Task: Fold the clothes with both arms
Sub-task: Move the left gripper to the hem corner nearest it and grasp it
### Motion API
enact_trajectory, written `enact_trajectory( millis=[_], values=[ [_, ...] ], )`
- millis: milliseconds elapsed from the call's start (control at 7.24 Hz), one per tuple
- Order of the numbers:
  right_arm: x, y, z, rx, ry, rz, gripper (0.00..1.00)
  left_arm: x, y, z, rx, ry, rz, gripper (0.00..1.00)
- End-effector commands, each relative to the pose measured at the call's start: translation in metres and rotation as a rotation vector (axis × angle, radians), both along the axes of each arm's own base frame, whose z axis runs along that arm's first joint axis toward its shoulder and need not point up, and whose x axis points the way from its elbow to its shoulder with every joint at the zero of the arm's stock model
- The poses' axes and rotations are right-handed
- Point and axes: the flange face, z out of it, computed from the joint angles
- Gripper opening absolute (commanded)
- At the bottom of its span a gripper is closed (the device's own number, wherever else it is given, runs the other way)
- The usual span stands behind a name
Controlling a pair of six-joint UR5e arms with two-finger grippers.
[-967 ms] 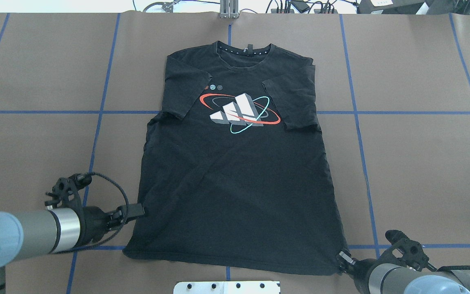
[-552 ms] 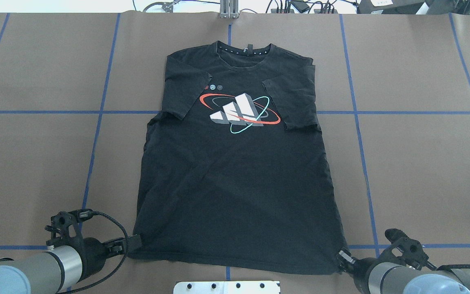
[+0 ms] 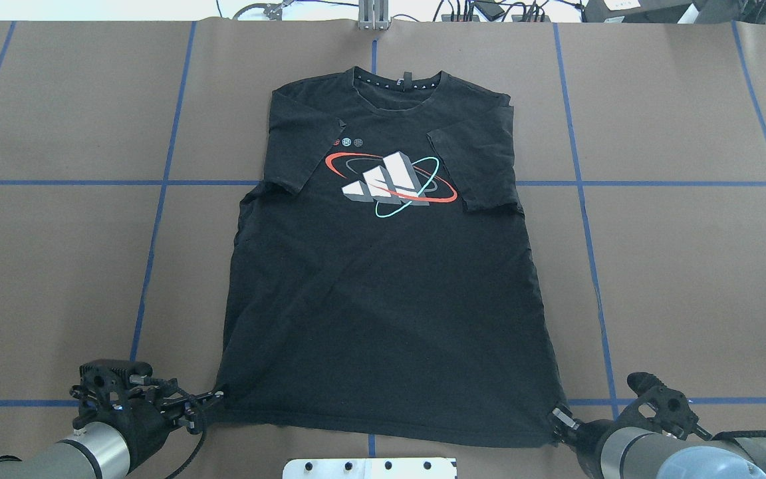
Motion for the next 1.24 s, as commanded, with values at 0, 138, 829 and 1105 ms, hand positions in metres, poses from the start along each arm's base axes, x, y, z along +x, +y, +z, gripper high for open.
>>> enact_trajectory(
  millis=[0,138,829,1105],
  values=[
    [-0.0004,-0.0001,0.0009,0.000,0.002,0.000,0.00,0.0088,0.0103,0.0252,0.070,0.097,0.009,0.96],
    [-0.0005,0.0005,-0.0005,0.000,-0.001,-0.001,0.00,0.0104,0.0103,0.0250,0.080,0.106,0.003,0.94],
    [0.0005,-0.0005,-0.0005,-0.002,-0.001,-0.001,0.00,0.0129,0.0109,0.0265,0.120,0.081,0.016,0.48],
    [0.0004,-0.0011,-0.0012,-0.002,-0.003,0.001,0.00,0.0090,0.0096,0.0198,0.120,0.093,0.011,0.37]
  ],
)
